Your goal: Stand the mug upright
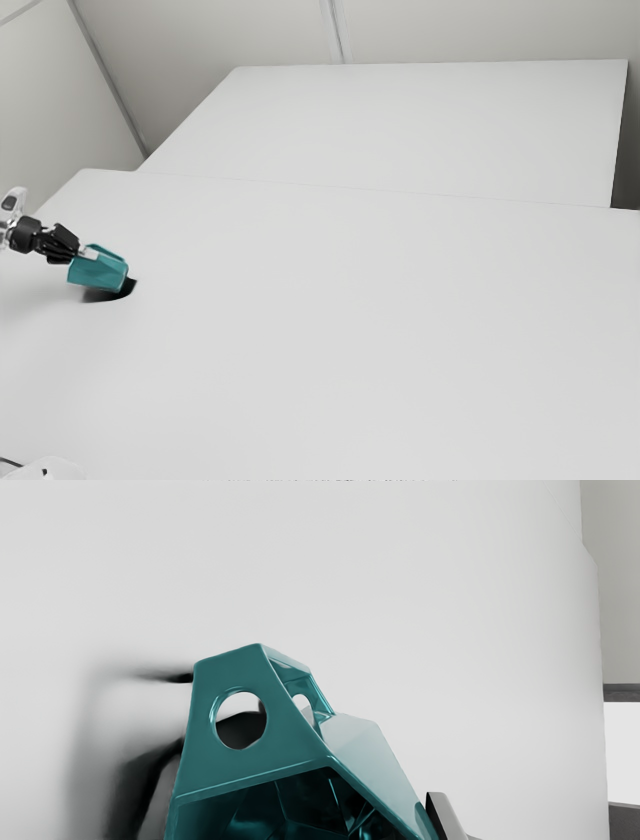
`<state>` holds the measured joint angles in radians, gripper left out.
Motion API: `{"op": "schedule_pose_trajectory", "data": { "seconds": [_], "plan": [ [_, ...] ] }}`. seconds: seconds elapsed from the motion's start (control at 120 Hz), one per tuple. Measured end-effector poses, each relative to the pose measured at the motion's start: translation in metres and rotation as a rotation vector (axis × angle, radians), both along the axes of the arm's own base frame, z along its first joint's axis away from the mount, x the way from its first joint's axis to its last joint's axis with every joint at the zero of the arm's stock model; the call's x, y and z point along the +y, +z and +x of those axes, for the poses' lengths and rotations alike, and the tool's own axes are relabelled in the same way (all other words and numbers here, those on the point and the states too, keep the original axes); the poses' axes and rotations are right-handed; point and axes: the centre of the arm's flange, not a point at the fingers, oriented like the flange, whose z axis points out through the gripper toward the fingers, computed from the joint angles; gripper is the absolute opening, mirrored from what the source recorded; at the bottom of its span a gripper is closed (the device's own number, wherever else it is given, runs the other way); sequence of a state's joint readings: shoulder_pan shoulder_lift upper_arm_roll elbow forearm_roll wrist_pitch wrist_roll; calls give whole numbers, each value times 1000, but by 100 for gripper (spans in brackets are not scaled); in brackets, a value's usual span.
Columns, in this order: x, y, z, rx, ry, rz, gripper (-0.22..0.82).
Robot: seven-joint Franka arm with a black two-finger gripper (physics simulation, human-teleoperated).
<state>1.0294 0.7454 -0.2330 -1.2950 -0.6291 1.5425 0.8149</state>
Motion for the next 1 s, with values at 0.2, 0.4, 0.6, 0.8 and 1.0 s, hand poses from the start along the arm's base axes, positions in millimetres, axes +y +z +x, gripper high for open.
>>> {"op": "schedule_pose_trajectory", "data": {
  "seconds": [0.2,0.4,0.6,0.8,1.0],
  "plan": [
    [-23,52,12,-18,-41,61,-18],
    [-103,121,41,-13,-157,162,-18],
    [-220,147,87,47,-309,304,-18],
    [-318,157,117,77,-428,441,-18],
    [-416,119,129,127,-503,598,-18]
  ]
}}
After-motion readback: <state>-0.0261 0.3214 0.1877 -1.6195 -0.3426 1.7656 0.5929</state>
